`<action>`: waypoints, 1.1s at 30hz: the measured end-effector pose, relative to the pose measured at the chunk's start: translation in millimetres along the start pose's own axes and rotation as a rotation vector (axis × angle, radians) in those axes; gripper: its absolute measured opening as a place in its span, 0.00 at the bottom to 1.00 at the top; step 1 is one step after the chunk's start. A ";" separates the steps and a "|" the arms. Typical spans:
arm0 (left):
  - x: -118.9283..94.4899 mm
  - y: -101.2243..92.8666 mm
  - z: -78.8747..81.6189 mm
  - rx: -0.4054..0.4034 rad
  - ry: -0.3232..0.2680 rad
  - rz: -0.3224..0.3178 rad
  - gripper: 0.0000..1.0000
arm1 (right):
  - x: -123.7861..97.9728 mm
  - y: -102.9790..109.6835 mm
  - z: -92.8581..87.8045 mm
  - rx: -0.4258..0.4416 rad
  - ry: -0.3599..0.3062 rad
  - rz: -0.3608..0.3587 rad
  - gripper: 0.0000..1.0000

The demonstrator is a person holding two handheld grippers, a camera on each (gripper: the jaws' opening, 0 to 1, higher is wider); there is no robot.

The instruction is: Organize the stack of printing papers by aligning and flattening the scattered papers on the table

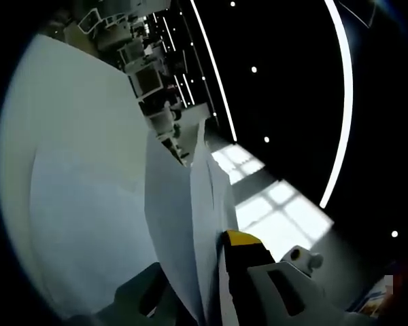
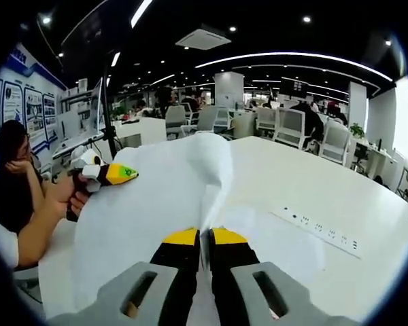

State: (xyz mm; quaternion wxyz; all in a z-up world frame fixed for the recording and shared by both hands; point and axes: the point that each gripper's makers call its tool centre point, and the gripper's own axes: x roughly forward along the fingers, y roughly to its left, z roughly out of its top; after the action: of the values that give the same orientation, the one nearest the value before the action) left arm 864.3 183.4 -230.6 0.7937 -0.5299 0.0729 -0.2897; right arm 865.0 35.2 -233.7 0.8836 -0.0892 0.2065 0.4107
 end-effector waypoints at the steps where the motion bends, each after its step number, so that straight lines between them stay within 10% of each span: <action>1: -0.2 -0.4 -0.9 -0.001 0.000 0.000 0.09 | 0.2 1.3 0.0 -0.003 0.001 0.002 0.02; 33: 0.3 -0.7 -1.5 0.002 -0.003 0.001 0.09 | 11.3 26.6 -1.0 -0.050 0.025 0.041 0.02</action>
State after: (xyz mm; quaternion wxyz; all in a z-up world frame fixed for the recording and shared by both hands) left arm 863.6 181.9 -230.5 0.7945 -0.5293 0.0717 -0.2889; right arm 850.9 59.9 -239.2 0.8699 -0.1123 0.2088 0.4325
